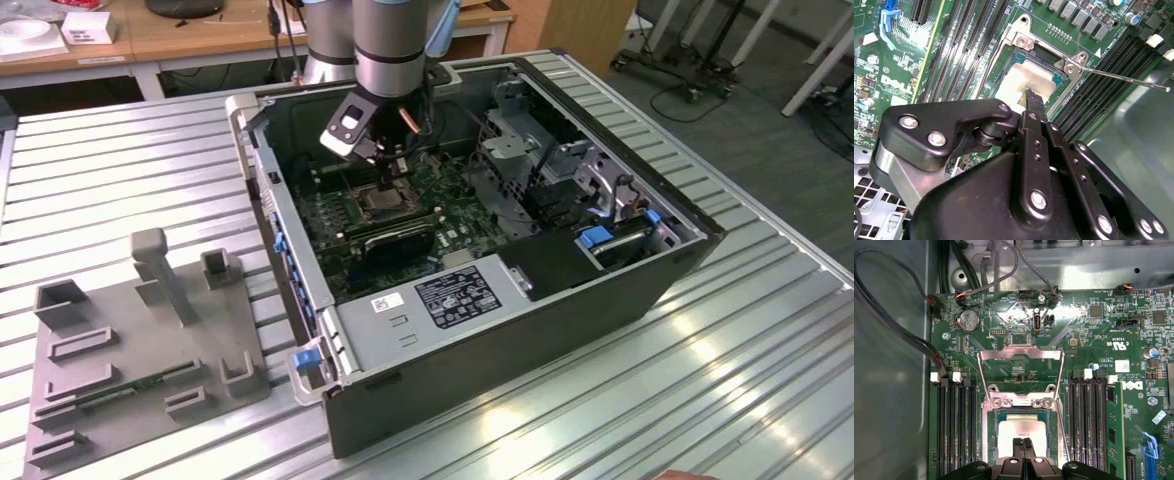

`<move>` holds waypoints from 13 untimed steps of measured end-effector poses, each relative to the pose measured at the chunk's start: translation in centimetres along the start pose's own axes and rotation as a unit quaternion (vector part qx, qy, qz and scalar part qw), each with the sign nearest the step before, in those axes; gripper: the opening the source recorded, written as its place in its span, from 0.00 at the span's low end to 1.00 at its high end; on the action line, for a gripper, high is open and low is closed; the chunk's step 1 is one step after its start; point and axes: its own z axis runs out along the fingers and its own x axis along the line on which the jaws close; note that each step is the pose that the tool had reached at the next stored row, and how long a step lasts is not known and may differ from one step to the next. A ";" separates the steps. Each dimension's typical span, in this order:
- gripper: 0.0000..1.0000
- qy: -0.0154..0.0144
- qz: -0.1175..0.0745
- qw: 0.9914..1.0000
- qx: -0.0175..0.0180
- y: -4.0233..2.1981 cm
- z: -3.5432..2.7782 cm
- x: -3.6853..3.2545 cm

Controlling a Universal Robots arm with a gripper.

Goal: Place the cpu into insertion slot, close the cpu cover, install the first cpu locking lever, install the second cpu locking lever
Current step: 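Place the cpu into insertion slot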

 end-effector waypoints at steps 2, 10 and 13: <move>0.11 0.000 0.000 1.000 0.000 -0.01 0.08 -0.01; 0.11 0.000 0.000 1.000 0.000 -0.01 0.18 -0.01; 0.11 0.000 0.000 1.000 0.000 -0.01 0.23 -0.01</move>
